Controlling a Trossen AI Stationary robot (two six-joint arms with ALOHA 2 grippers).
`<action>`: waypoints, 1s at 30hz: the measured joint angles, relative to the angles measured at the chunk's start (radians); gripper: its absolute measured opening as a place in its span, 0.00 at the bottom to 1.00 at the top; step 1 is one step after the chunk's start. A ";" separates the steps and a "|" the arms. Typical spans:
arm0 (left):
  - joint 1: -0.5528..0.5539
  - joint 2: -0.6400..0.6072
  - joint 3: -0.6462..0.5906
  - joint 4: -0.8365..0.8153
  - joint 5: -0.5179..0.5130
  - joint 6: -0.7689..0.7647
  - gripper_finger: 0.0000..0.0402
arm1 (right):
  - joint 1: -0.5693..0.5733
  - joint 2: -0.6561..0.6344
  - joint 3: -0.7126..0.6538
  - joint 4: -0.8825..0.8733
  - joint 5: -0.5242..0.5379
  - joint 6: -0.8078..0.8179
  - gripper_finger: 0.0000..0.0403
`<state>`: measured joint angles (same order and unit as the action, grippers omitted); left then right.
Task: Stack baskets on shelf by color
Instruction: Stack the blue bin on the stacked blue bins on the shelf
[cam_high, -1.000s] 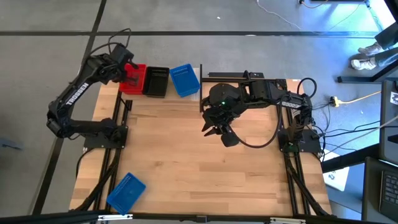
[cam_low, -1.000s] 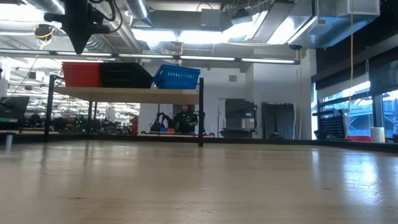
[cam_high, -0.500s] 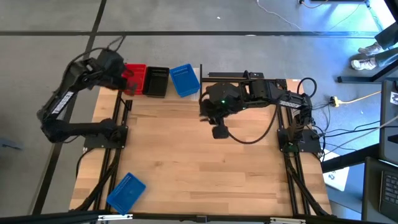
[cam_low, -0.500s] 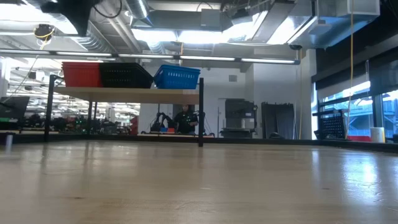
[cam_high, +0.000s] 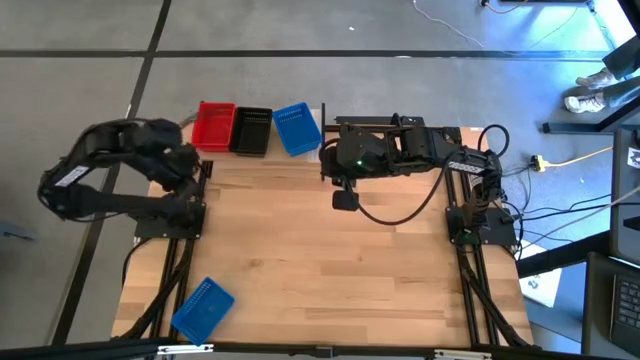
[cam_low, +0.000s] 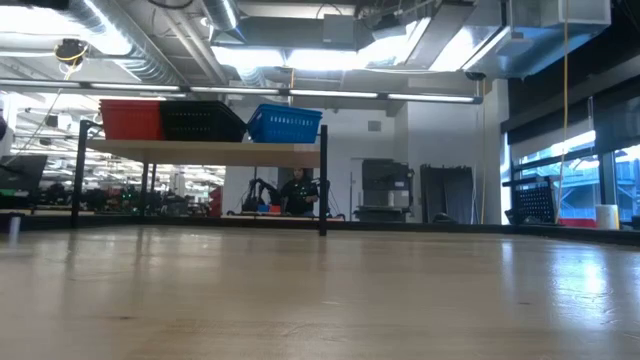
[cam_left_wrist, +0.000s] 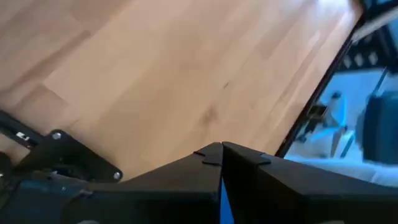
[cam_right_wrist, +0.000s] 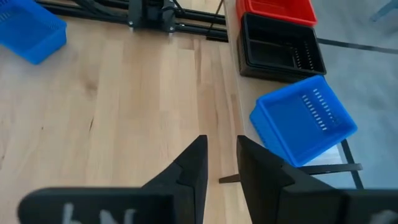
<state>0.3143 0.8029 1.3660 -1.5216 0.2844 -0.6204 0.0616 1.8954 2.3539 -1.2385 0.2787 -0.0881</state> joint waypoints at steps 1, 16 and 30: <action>-0.030 0.002 -0.015 0.009 -0.004 -0.006 0.00 | 0.000 0.000 0.000 -0.001 0.000 -0.001 0.21; -0.500 0.195 -0.260 0.356 0.175 0.002 0.00 | 0.000 0.000 0.000 -0.005 -0.001 0.031 0.21; -0.828 0.339 -0.260 0.355 0.178 -0.192 0.00 | 0.000 0.000 0.000 -0.007 -0.002 0.005 0.21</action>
<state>-0.5140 1.1424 1.1065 -1.1667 0.4623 -0.8124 0.0620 1.8954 2.3539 -1.2452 0.2768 -0.0830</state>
